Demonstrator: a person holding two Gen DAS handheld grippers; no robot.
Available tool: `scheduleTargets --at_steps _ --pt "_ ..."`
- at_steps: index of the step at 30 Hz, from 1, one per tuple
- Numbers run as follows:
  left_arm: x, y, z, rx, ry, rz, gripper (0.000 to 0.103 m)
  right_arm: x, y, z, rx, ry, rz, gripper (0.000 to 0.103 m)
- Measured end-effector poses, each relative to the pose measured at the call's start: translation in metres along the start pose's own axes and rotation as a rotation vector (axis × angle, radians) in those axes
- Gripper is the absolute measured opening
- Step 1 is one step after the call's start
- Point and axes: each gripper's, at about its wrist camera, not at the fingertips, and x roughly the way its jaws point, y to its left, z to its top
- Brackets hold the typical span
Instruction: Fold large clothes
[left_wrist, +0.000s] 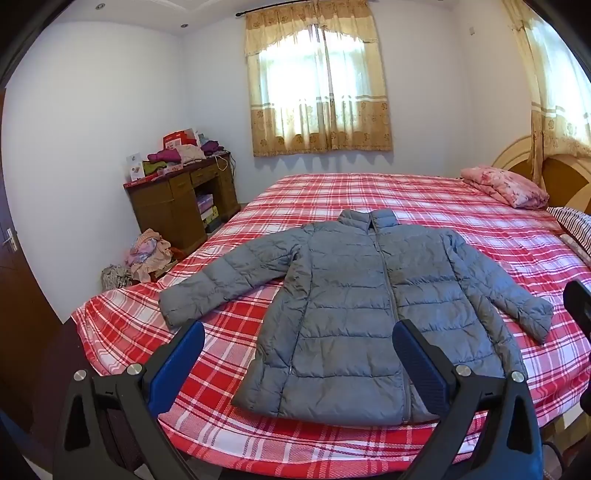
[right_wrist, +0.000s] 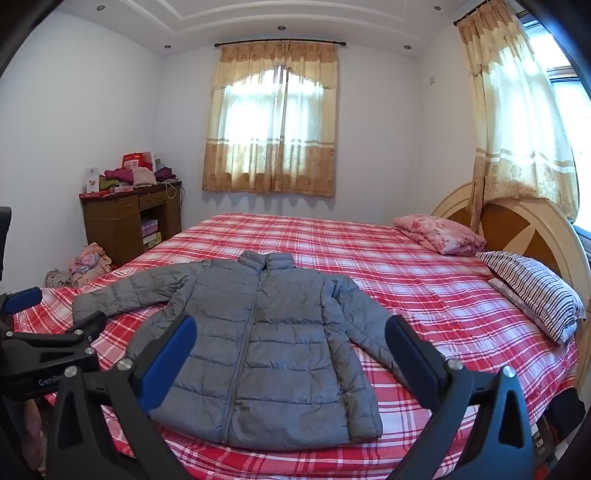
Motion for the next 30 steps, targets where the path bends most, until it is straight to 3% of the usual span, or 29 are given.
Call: scheduleTargets --at_steps 8,10,30 --pt "0.002 -0.025 -0.01 0.019 -0.007 0.012 0.102 0.004 0.007 -0.002 0.001 0.029 0.003 0.103" --pt "0.001 0.007 -0.003 -0.025 0.003 -0.023 0.102 0.004 0.008 0.0 -0.002 0.031 0.001 0.103" --pt "0.005 0.009 -0.001 -0.03 0.008 -0.02 0.102 0.007 0.01 -0.005 0.001 0.045 0.016 0.103"
